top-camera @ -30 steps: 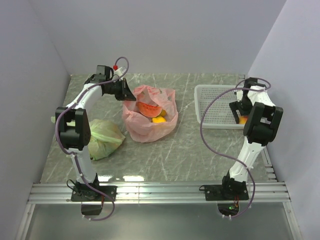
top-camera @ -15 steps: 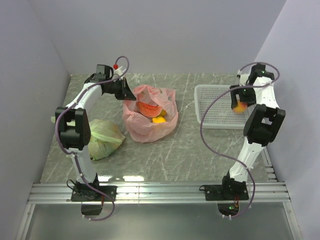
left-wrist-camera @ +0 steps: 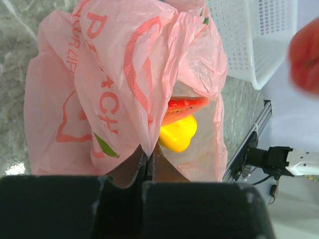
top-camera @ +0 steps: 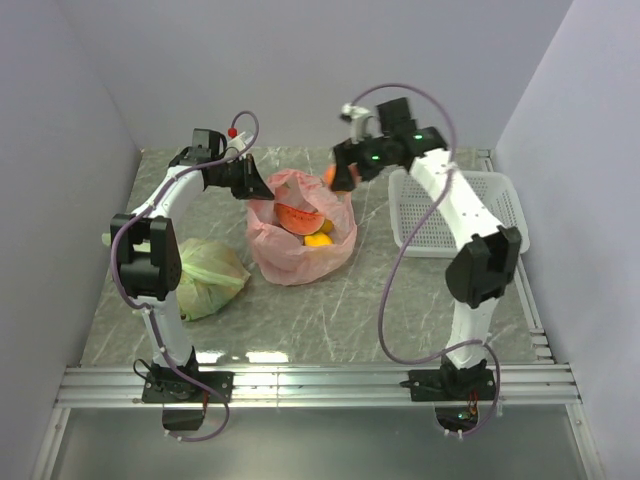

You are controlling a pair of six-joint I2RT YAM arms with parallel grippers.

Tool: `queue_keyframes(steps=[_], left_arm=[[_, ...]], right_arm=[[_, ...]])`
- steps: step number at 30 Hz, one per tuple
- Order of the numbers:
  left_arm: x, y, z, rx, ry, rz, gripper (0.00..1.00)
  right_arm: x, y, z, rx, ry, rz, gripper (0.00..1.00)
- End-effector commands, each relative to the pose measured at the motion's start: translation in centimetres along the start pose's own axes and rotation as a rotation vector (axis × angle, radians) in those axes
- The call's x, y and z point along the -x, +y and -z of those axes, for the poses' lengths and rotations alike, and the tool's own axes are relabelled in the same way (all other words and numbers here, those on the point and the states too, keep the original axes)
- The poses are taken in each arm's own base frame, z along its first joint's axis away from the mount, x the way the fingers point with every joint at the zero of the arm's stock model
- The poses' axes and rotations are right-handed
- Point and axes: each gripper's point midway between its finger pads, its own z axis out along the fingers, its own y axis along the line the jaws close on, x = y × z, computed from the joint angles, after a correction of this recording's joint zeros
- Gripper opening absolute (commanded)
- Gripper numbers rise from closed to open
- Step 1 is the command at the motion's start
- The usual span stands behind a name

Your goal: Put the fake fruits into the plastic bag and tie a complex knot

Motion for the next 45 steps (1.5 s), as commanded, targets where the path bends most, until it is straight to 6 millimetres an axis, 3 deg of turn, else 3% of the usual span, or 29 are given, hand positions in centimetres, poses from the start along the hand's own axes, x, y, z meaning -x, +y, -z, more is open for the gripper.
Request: queue_keyframes(steps=[1,5,6,8,9,11,14,17,18,20,23,32,36,45], left_arm=[[0.7,-1.1,0.4,-0.05,-0.023,-0.025,0.01],[0.6,-1.1,0.3,-0.068,-0.03,0.015,0.01],[0.7,-1.1,0.4,-0.07,-0.031,0.023,0.01],[0.7,-1.0,0.4,-0.069,-0.029,0.022,0.01],[0.8,-1.1,0.5,-0.071,-0.031,0.012,0.0],[0.8,-1.0,0.5,-0.069,-0.028,0.01,0.01],[1.1,-1.0,0.5,-0.07,-0.021,0.003,0.0],[1.0,-0.8,0.3,-0.071,-0.014,0.005,0.01],[1.0,-0.9,0.3,-0.073,-0.015,0.001,0.0],[0.9,-1.0,0.5,-0.075,-0.018,-0.007,0.0],[0.8,-1.0,0.5,-0.08,-0.021,-0.021,0.0],[1.2,-1.2,0.8,-0.089,-0.033,-0.117,0.01],[0.7,-0.9,0.8,-0.071,-0.006,-0.106,0.0],[0.4,-0.3,0.6,-0.057,0.004,-0.107,0.01]], right_arm=[[3.6,4.3,-3.8,0.083,-0.08,0.049,0.53],[3.5,8.5,-7.9,0.15,-0.058,0.107,0.6],[2.7,8.9,-9.0,0.153,-0.035,0.114,0.79],[1.8,9.9,-10.0,0.147,-0.004,0.128,0.9],[1.1,10.1,-10.2,0.153,0.024,0.114,0.98],[0.7,9.9,-9.8,0.15,0.038,0.11,1.0],[2.2,9.4,-7.2,0.15,-0.011,0.113,1.0],[4.7,8.0,-3.4,0.161,-0.107,0.079,1.0],[5.1,6.4,-2.5,0.142,-0.13,0.054,1.0],[5.4,4.7,-1.8,0.123,-0.148,-0.009,1.0],[4.3,-0.6,-2.3,0.022,-0.153,-0.108,0.97],[0.5,-8.3,-5.5,-0.018,-0.103,-0.344,0.8],[-0.2,-8.8,-6.9,0.026,-0.085,-0.374,0.67],[-4.2,-9.3,-10.9,0.061,0.009,-0.407,0.63]])
